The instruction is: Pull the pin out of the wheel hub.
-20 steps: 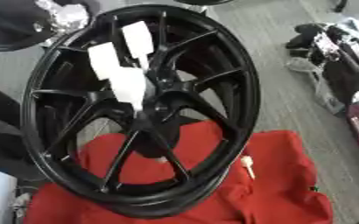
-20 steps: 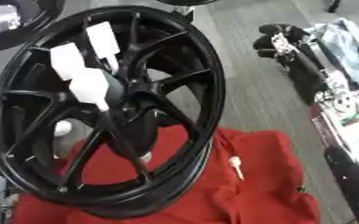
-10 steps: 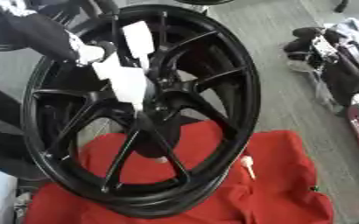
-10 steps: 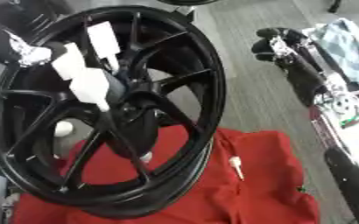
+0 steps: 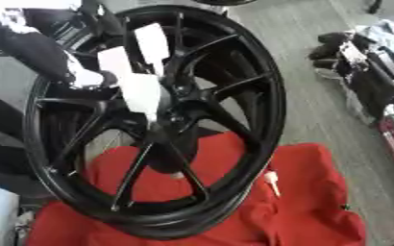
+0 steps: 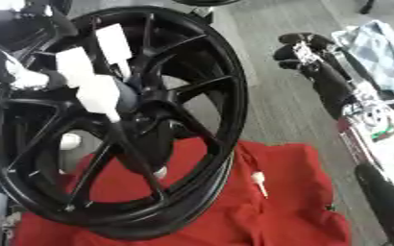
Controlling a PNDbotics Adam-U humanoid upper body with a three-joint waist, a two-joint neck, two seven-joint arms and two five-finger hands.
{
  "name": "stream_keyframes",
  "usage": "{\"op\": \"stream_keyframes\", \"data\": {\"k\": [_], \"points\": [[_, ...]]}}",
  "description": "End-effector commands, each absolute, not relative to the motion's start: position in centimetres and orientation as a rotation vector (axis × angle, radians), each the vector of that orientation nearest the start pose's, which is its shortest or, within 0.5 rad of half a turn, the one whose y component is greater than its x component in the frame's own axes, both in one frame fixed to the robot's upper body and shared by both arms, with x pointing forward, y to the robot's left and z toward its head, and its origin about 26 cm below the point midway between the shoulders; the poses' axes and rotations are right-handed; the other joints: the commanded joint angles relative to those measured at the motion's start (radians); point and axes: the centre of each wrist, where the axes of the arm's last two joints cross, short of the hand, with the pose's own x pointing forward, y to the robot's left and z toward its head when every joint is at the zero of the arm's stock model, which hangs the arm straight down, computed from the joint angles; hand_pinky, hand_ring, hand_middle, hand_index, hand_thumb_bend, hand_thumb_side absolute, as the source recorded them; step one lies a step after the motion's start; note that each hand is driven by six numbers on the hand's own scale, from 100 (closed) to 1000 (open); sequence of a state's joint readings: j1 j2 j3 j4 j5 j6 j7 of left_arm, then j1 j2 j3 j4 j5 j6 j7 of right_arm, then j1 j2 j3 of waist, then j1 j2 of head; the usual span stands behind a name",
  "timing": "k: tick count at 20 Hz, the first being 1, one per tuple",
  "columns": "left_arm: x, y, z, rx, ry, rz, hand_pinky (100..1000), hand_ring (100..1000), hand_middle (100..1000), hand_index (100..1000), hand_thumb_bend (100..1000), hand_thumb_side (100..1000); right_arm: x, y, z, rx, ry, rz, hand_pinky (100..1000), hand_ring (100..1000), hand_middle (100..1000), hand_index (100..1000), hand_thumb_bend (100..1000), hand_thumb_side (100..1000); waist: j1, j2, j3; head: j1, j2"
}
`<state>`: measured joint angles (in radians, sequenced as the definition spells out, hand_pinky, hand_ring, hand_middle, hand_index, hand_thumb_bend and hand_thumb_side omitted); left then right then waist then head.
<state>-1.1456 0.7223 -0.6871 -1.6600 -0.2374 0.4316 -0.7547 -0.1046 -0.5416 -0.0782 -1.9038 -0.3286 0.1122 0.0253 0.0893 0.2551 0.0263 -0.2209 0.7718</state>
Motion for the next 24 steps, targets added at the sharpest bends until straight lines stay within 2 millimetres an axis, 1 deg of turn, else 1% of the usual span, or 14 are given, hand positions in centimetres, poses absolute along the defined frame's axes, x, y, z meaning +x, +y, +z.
{"op": "stream_keyframes", "data": {"k": [1, 9, 11, 12, 15, 19, 24], "points": [[36.0, 15.5, 33.8, 0.550, -1.330, -1.775, 923, 872, 827, 889, 372, 317, 28.4, -34.0, 16.5, -0.115, -1.892, 0.303, 806, 747, 599, 736, 100, 614, -0.004, -0.020, -0.001, 0.003, -0.002], [37.1, 15.6, 32.9, 0.573, -1.301, -1.729, 928, 875, 833, 894, 378, 345, 28.5, -34.0, 16.4, -0.117, -1.887, 0.308, 806, 747, 599, 736, 100, 619, -0.004, -0.015, -0.007, 0.006, -0.004], [37.3, 15.6, 32.7, 0.572, -1.297, -1.718, 932, 878, 837, 898, 378, 379, 28.5, -34.0, 16.3, -0.117, -1.885, 0.307, 806, 747, 599, 736, 100, 621, -0.004, -0.013, -0.008, 0.006, -0.004], [37.4, 15.6, 32.6, 0.568, -1.294, -1.715, 936, 882, 841, 902, 384, 419, 28.5, -34.0, 16.3, -0.118, -1.883, 0.307, 806, 747, 599, 736, 100, 622, -0.004, -0.013, -0.009, 0.006, -0.004], [37.6, 15.6, 32.4, 0.557, -1.289, -1.711, 939, 884, 843, 904, 399, 484, 28.5, -34.0, 16.2, -0.119, -1.880, 0.304, 805, 747, 599, 735, 100, 624, -0.003, -0.011, -0.011, 0.007, -0.005], [37.8, 15.6, 32.2, 0.539, -1.284, -1.711, 940, 884, 843, 903, 410, 558, 28.5, -34.0, 16.1, -0.120, -1.876, 0.301, 805, 747, 598, 735, 100, 629, -0.003, -0.010, -0.014, 0.008, -0.007], [37.9, 15.6, 32.1, 0.519, -1.282, -1.723, 940, 885, 843, 897, 406, 584, 28.6, -33.9, 15.9, -0.119, -1.871, 0.296, 805, 746, 599, 735, 100, 634, -0.002, -0.009, -0.016, 0.010, -0.009]]}}
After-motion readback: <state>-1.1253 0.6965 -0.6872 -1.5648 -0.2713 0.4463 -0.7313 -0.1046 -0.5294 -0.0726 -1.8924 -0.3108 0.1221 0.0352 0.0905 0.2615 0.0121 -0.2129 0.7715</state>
